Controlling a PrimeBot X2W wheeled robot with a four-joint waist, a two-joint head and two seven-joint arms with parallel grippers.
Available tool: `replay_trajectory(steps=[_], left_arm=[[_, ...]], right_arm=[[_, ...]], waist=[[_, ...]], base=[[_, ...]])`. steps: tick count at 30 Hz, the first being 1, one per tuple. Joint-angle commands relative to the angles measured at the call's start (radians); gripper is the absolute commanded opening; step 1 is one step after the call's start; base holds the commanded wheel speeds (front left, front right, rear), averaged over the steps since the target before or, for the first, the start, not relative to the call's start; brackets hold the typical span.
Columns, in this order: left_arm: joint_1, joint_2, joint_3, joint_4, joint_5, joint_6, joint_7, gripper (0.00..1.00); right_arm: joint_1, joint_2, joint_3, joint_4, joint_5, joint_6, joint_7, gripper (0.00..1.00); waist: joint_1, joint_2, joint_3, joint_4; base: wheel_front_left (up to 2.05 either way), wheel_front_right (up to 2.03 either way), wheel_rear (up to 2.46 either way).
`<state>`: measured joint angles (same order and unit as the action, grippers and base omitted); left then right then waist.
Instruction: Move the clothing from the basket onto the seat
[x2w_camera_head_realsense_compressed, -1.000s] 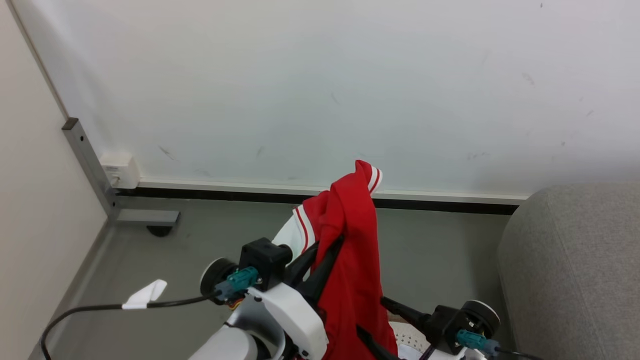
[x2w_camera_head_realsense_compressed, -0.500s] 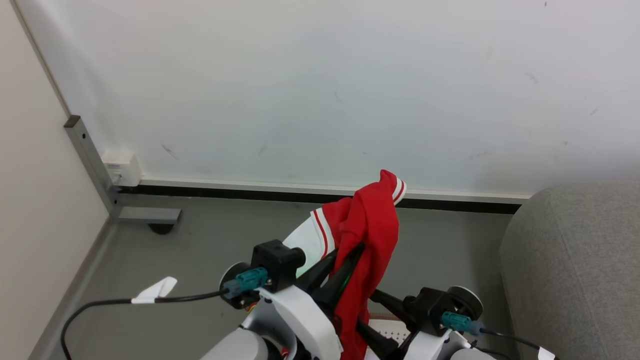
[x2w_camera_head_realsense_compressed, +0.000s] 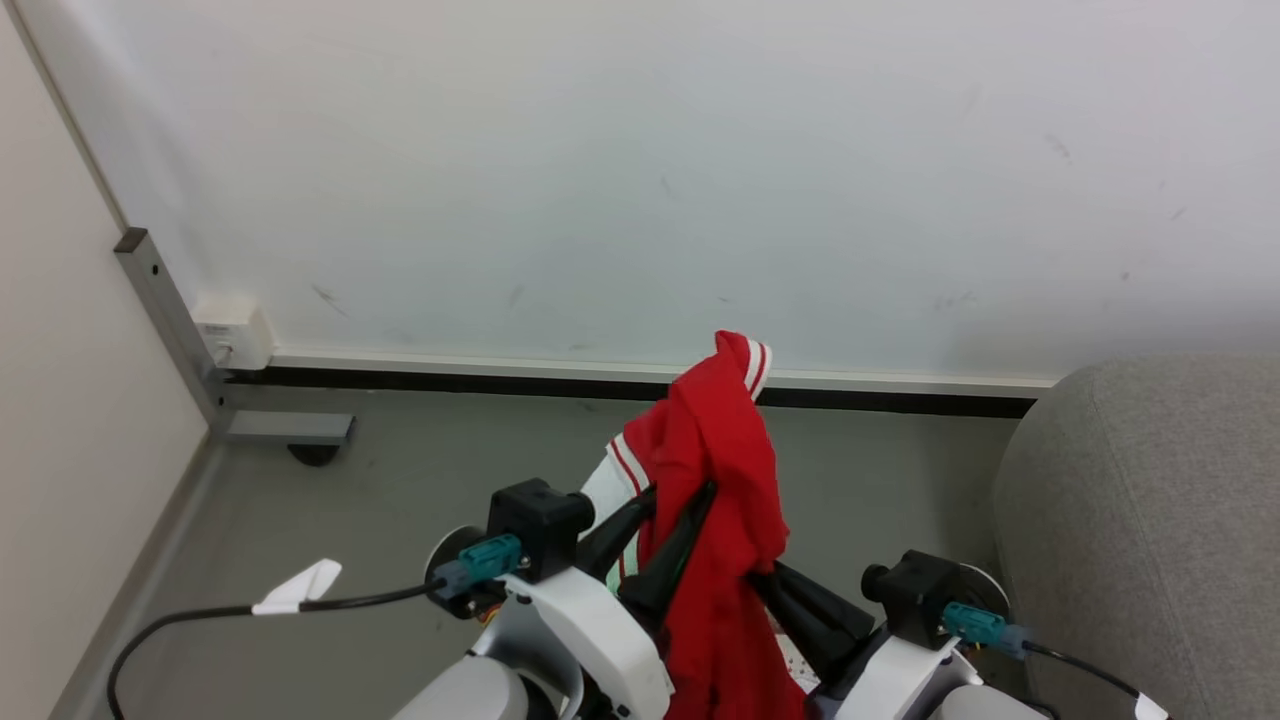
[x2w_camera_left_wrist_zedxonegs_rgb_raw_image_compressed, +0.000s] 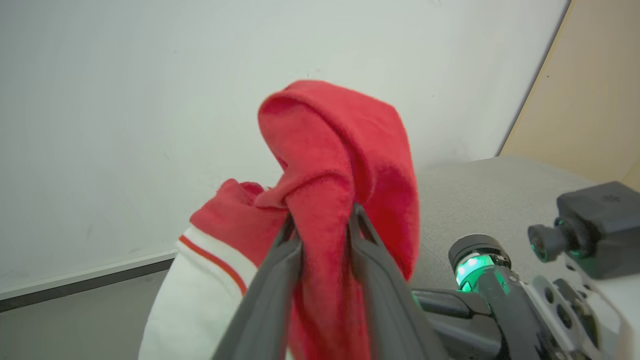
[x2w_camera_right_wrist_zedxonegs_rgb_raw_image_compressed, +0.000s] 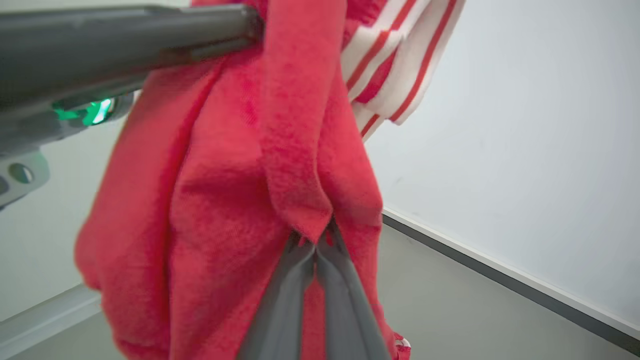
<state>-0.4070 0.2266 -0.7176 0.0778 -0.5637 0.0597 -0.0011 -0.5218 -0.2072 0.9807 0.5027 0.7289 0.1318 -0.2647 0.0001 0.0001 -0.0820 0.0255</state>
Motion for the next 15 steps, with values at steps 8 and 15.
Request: replay_trajectory(steps=[8,15], left_arm=[[-0.001,0.003,0.004,0.02,0.016,0.018,-0.022,1.0],[0.005,0.003,-0.004,0.038,0.022,0.025,-0.031,1.0]], right_arm=[[0.052,-0.03,-0.108,-0.046,0.012,-0.002,0.0,0.0],[0.089,-0.067,-0.231,-0.098,0.015,-0.002,0.0,0.0]], waist=[[-0.0001,-0.0001,0.002,-0.023],[-0.0001,-0.0001,0.008,-0.051]], base=[[0.0,0.0,0.0],[0.0,0.0,0.0]])
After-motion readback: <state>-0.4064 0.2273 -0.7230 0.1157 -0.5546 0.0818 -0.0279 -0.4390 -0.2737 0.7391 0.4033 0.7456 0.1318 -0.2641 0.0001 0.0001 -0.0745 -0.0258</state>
